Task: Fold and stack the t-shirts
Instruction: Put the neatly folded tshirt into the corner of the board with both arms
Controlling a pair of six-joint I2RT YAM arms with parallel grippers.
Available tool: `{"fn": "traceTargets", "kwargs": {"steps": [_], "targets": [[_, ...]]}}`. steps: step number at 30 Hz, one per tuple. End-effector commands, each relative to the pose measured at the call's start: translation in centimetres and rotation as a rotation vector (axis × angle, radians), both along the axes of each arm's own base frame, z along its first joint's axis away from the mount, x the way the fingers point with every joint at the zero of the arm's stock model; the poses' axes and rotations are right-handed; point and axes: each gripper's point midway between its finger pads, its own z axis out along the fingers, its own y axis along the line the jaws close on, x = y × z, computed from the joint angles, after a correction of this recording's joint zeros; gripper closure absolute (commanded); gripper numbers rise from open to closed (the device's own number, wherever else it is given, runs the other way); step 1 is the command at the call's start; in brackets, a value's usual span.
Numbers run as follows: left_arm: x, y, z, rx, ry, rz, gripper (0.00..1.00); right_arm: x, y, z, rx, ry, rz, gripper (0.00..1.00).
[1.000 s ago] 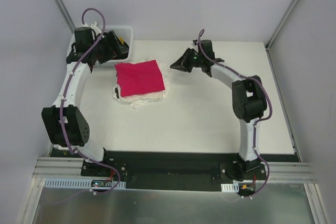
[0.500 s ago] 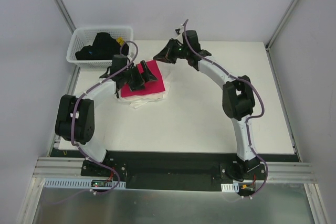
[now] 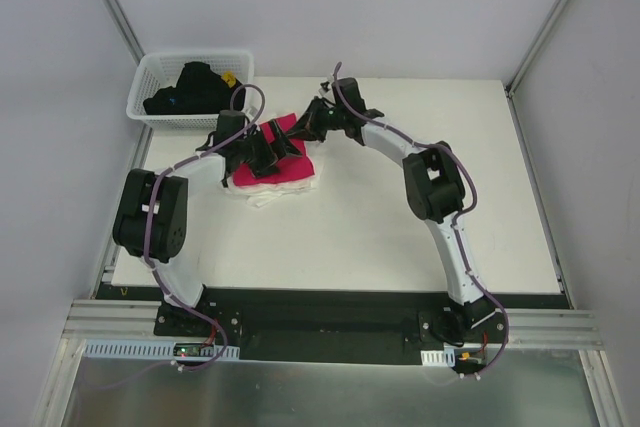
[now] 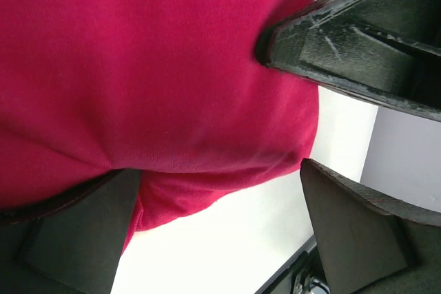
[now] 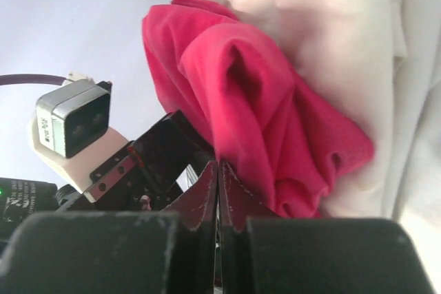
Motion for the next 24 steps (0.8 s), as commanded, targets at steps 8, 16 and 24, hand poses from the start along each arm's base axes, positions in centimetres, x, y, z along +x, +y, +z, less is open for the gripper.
{"fn": "traceTargets", "kwargs": {"steps": [8, 16, 24], "targets": [[1.4, -0.5, 1.9, 0.014, -0.046, -0.054, 0.01, 1.7, 2.2, 4.2, 0.113, -0.058, 0.014, 0.99], [0.5, -0.4, 0.8, 0.031, -0.015, -0.079, 0.01, 3.2, 3.0, -1.2, 0.116, 0.030, -0.006, 0.99], [0.0, 0.5, 1.0, 0.060, -0.026, -0.073, 0.01, 4.4, 2.0, -5.6, 0.112, 0.105, -0.046, 0.99]]}}
